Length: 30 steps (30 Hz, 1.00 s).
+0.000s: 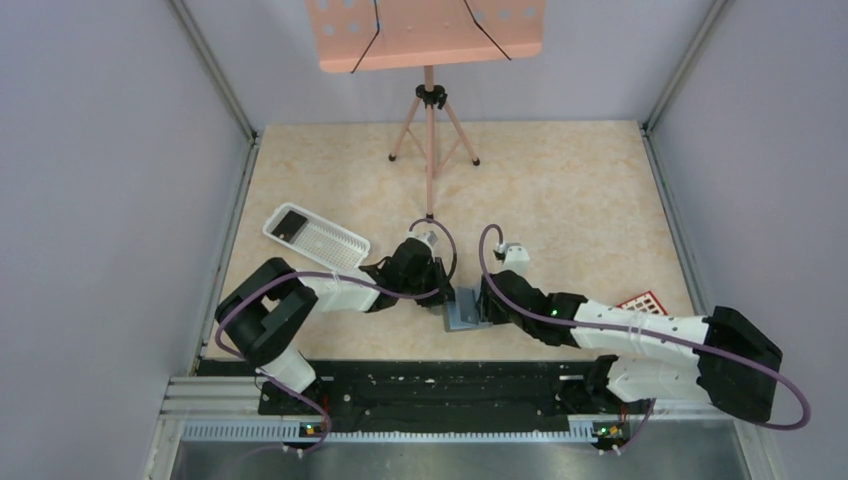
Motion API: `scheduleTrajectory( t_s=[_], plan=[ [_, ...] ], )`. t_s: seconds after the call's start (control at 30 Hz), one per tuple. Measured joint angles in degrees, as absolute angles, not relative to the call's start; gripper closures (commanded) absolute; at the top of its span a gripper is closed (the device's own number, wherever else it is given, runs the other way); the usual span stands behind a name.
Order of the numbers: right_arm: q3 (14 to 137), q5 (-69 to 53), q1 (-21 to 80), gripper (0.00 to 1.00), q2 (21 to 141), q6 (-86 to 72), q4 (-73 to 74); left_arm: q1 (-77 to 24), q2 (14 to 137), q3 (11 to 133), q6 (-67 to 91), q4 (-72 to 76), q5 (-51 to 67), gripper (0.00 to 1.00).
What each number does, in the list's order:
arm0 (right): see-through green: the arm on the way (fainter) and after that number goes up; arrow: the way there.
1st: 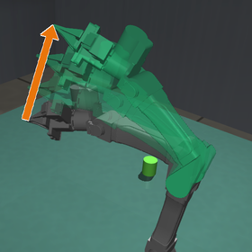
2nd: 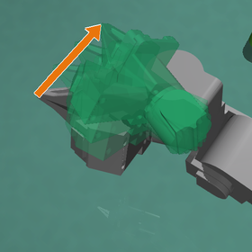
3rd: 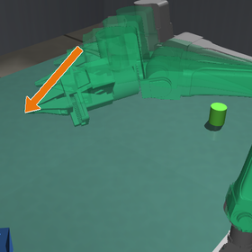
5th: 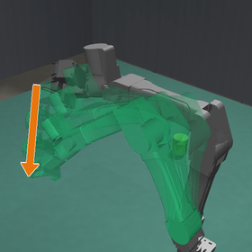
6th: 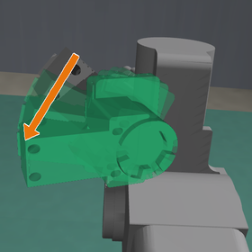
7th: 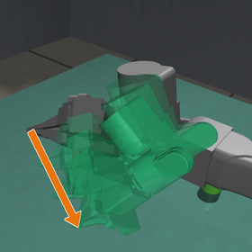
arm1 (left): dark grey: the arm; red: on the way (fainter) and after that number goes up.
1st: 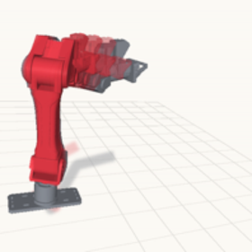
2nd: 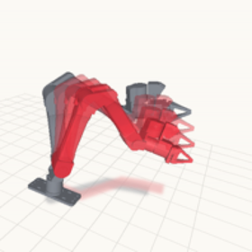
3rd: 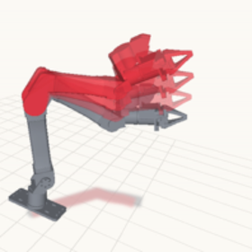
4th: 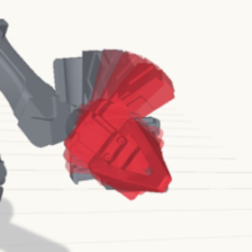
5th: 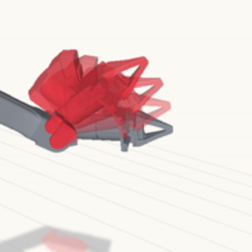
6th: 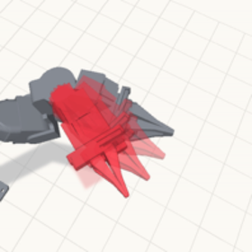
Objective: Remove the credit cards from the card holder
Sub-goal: Remove the credit card from the card holder.
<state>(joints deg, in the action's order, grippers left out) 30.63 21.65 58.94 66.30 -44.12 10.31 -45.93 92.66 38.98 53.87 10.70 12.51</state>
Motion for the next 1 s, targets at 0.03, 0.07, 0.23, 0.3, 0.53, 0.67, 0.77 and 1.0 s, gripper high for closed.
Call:
scheduleTrajectory(
  t_s=[0.03, 0.07, 0.23, 0.3, 0.53, 0.67, 0.77, 1.0],
  plan=[
    [30.6, 22.3, 58.8, 0.57, 65.6, -44.1, 11.2, -45.9, 92.7, 39.1, 53.8, 10.5, 12.5, 0.76],
    [30.6, 22.9, 58.7, 0.57, 65.1, -44.1, 11.9, -46.0, 92.7, 39.2, 53.8, 10.2, 12.4, 0.76],
    [29.4, 24.5, 57.8, 0.58, 63.0, -44.1, 13.7, -46.0, 92.3, 39.2, 53.8, 9.3, 12.0, 0.75],
    [28.7, 24.6, 57.6, 0.59, 63.0, -44.1, 14.0, -46.0, 91.6, 39.2, 53.8, 8.4, 11.4, 0.75],
    [27.2, 24.9, 57.1, 0.60, 63.0, -44.1, 14.5, -46.0, 90.0, 39.2, 53.9, 7.9, 11.6, 0.74],
    [27.0, 25.0, 57.1, 0.60, 63.0, -44.1, 14.3, -46.0, 90.1, 39.2, 54.2, 9.8, 13.5, 0.74],
    [27.0, 24.9, 57.1, 0.60, 63.0, -44.1, 14.4, -46.2, 90.7, 39.2, 54.5, 11.6, 15.1, 0.74],
    [26.6, 24.9, 56.4, 0.60, 61.8, -44.1, 14.3, -48.4, 92.4, 41.5, 55.0, 13.0, 18.5, 0.74]
  ],
)
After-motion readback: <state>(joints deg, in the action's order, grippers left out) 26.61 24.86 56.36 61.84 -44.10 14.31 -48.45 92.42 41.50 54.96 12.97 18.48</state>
